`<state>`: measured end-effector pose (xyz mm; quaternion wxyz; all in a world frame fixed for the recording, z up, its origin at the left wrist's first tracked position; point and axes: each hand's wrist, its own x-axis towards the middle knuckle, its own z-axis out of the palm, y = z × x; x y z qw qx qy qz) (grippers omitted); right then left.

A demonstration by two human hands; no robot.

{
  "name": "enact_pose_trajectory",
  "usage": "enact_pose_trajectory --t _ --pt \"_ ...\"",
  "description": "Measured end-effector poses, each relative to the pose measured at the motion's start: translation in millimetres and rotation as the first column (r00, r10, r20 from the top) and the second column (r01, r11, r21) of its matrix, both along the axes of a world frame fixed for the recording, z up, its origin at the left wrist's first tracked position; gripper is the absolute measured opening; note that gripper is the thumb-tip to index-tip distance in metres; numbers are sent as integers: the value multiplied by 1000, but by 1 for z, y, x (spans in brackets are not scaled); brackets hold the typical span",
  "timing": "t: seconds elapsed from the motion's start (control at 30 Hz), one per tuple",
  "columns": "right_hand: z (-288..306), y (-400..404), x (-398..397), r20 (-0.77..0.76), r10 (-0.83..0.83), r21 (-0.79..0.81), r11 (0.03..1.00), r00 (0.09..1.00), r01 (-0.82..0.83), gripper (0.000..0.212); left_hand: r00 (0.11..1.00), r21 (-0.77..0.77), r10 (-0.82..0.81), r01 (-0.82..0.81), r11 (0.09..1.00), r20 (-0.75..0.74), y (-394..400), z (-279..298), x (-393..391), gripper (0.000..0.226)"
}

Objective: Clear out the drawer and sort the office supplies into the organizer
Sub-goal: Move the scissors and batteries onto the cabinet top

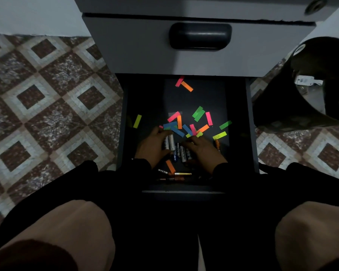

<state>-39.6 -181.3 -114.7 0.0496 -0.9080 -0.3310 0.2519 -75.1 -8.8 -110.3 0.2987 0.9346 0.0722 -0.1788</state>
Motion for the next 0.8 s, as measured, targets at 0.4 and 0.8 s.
enact_pose_trajectory --t 0.4,0.8 --pt "10 -2 4 27 0 -49 999 1000 1 63 999 31 -47 47 998 11 3 5 0 63" --pt "126 -11 27 211 6 43 999 977 -16 62 962 77 -122 106 991 244 16 110 11 64"
